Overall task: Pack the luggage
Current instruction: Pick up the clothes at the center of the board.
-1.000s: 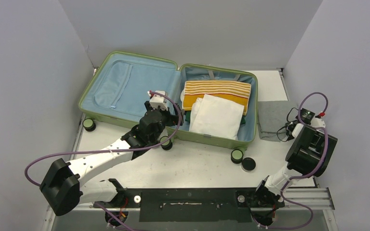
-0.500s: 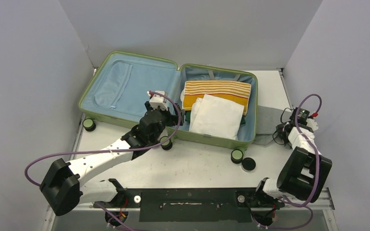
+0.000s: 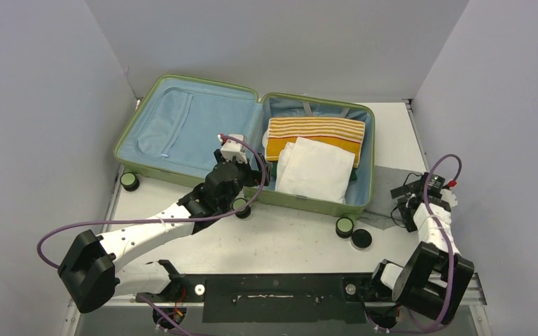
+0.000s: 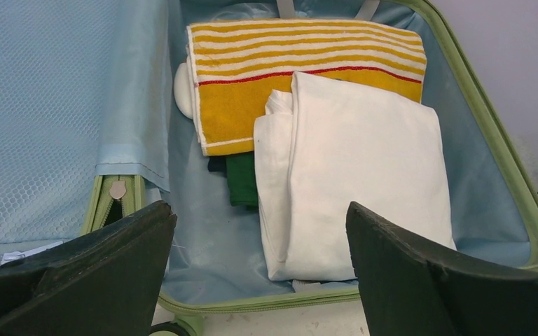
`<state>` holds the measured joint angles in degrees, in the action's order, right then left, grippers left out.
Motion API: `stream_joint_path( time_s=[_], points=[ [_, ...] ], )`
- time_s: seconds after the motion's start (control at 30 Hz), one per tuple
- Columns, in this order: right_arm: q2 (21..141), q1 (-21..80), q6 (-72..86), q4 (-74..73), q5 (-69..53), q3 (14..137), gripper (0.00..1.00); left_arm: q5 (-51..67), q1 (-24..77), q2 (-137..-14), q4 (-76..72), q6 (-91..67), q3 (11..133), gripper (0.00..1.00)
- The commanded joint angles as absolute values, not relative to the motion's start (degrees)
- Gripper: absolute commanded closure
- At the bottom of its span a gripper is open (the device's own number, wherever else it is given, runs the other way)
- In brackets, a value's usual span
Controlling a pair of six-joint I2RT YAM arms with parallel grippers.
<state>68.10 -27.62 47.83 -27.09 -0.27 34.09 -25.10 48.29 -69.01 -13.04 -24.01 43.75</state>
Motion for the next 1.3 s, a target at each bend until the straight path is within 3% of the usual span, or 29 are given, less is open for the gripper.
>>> stream_joint_path(
  time_s=[0.0,0.07,0.1,0.47,0.77,0.87,0.97,1.27],
  points=[
    [61.54,-22.53,53.85,-28.16,-0.18,35.20,0.11,-25.10,48.43,-67.67,-14.05,-24.52,45.63,0.11],
    [58.24,-20.66,58.09,-27.44,-0.18,33.70,0.01,-24.97,48.53,-67.92,-14.06,-24.65,45.65,0.10],
    [56.87,-19.94,60.47,-26.81,-0.18,32.56,0.00,-24.90,48.56,-68.01,-13.99,-24.76,45.70,0.11],
    [60.66,-18.72,75.78,-22.71,5.24,24.39,0.00,-25.72,49.21,-68.96,-13.78,-24.48,45.68,0.11],
    [75.75,-23.05,70.51,-15.89,0.99,25.62,0.02,-27.74,49.75,-68.99,-13.43,-22.90,45.88,0.10],
    [79.23,-24.02,67.74,-13.75,-1.01,24.78,0.18,-28.23,49.71,-68.84,-13.26,-22.47,45.96,0.11],
    [81.23,-25.99,64.93,-12.08,-3.24,23.28,0.42,-28.89,49.66,-68.48,-13.25,-22.14,45.95,0.10],
    [83.84,-32.20,57.23,-9.34,-9.41,21.27,0.91,-28.56,49.67,-68.97,-13.24,-22.13,46.04,0.10]
  ],
)
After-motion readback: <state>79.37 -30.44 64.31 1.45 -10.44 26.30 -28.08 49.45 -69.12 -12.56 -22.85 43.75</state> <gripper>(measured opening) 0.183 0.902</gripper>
